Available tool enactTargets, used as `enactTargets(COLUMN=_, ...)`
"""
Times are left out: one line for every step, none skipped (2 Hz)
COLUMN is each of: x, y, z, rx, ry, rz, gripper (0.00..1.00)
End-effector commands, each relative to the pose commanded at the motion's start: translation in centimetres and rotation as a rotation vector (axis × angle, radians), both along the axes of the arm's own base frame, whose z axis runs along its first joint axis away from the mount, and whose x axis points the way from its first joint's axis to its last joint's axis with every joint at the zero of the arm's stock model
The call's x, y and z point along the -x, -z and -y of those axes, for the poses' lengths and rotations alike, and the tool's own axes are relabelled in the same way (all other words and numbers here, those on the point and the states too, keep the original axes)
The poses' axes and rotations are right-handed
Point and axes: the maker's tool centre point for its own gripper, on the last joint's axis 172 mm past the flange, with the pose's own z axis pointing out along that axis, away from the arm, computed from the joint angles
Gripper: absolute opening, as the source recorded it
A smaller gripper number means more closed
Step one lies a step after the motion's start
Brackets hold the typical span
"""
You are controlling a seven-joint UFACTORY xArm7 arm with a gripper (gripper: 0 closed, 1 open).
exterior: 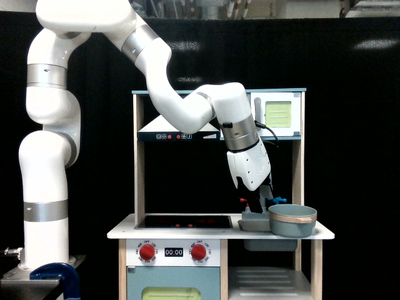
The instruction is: Put the bowl inside the kitchen cabinet
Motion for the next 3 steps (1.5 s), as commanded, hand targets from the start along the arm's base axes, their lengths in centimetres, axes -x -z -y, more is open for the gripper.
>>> enactTargets(x=-2.0, y=1.3, z=-1.8, rx=0.0, ry=0.0, rz=0.0, gripper=1.0)
enactTargets(x=-2.9, y=3.9, z=-3.2, rx=0.0, ry=0.0, rz=0.0, gripper=1.0)
enactTargets(x=-3.5, y=4.1, z=-3.3, rx=0.0, ry=0.0, rz=0.0, gripper=0.0)
